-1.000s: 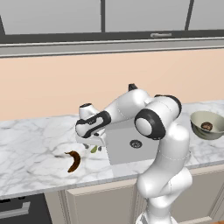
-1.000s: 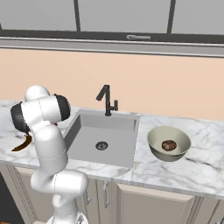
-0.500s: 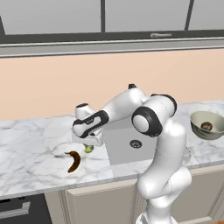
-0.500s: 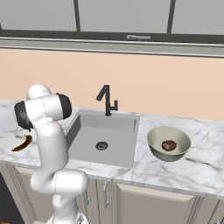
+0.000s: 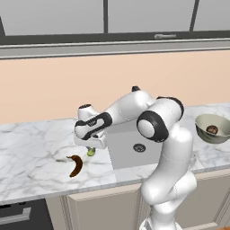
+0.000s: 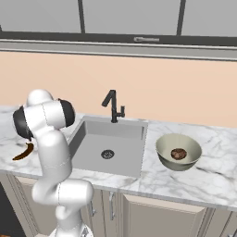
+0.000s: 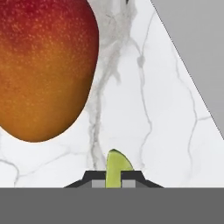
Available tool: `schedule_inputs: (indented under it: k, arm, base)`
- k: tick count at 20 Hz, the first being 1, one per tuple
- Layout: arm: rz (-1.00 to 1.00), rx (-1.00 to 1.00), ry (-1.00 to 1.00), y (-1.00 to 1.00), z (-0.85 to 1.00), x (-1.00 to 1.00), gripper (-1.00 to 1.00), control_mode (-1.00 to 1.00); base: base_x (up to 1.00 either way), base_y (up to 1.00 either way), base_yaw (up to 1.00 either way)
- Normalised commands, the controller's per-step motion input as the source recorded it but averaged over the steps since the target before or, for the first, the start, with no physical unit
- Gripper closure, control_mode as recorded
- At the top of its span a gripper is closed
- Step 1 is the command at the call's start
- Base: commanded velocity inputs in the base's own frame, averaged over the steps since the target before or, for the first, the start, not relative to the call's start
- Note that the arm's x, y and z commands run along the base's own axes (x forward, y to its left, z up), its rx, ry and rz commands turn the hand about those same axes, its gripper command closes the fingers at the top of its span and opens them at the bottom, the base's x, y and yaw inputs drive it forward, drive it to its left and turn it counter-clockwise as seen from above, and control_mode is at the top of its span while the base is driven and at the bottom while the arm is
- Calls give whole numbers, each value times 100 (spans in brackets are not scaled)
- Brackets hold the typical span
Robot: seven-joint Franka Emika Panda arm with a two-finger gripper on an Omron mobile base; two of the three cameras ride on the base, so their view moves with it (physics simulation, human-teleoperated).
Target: There is a mixed pile of frozen fruits and vegetables on the counter. Locate all the frozen vegetables and place the items in a bowl on the counter. Take all the frozen fruits and defrost them in a running sink.
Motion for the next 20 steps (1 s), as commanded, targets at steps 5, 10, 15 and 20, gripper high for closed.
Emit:
schedule_inputs:
  k: [5,10,15,20]
  arm:
    - [2,1,0,-20,38,-18,100,-100]
    - [2,-1,-1,-20,49,-17,100,-100]
    - [0,-1,-3,-30,35,-18,100,-100]
    - [0,0,-2,-42,23,-20,100,-100]
  base:
    - [0,0,0]
    - [0,0,0]
    - [0,0,0]
    - [0,0,0]
